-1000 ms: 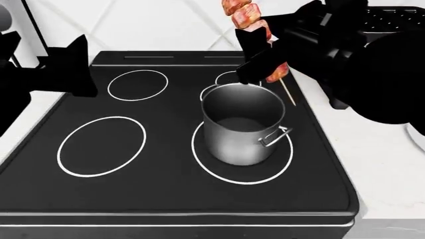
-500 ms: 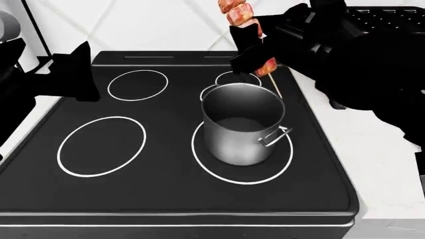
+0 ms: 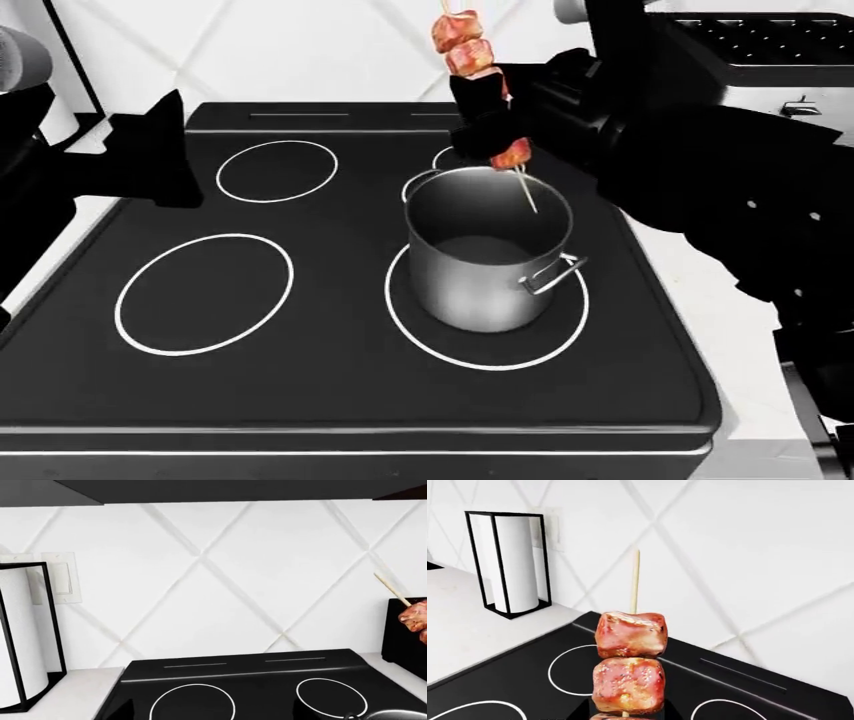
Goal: Frozen meat rests on a plate on the counter. Retrieve the meat and place it in a pot on a burner. Then turn the burner on.
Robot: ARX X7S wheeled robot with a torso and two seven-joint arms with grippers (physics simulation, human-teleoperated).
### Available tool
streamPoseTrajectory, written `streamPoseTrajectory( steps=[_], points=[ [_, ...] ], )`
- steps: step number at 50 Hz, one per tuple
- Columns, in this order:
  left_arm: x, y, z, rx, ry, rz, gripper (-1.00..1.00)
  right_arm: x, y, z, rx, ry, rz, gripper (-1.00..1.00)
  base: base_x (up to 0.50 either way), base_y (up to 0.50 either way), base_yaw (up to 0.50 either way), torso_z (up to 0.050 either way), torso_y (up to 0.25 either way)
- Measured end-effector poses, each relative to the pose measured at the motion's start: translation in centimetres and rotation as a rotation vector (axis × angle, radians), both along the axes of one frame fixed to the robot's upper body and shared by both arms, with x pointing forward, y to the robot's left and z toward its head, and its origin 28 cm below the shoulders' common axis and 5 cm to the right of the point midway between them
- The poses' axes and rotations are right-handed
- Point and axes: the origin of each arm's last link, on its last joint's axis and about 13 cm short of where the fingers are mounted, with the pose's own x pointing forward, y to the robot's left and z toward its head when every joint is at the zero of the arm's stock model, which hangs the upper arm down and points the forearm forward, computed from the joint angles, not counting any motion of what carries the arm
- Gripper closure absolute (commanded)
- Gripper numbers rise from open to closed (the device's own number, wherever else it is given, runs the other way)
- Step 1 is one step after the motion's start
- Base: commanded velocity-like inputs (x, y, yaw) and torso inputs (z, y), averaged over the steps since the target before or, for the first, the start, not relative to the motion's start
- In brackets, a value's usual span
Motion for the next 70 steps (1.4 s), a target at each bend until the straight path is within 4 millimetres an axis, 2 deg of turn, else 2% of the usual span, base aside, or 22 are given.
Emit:
streamPoseTrajectory(
  steps=[24,70],
  points=[
    [0.2,-0.2,-0.1,0.012,0.003,0.0,-1.0,1.2,-0.1,-3.0,0.032,0.057,-0.007,1.0,0.0,0.0,0.0,0.0,0.0],
    [0.5,-0.2,-0.6,0.022,0.009,0.006,-1.0,2.7,-0.2,-5.6,0.03,0.106,-0.016,1.0,0.0,0.0,0.0,0.0,0.0]
  ],
)
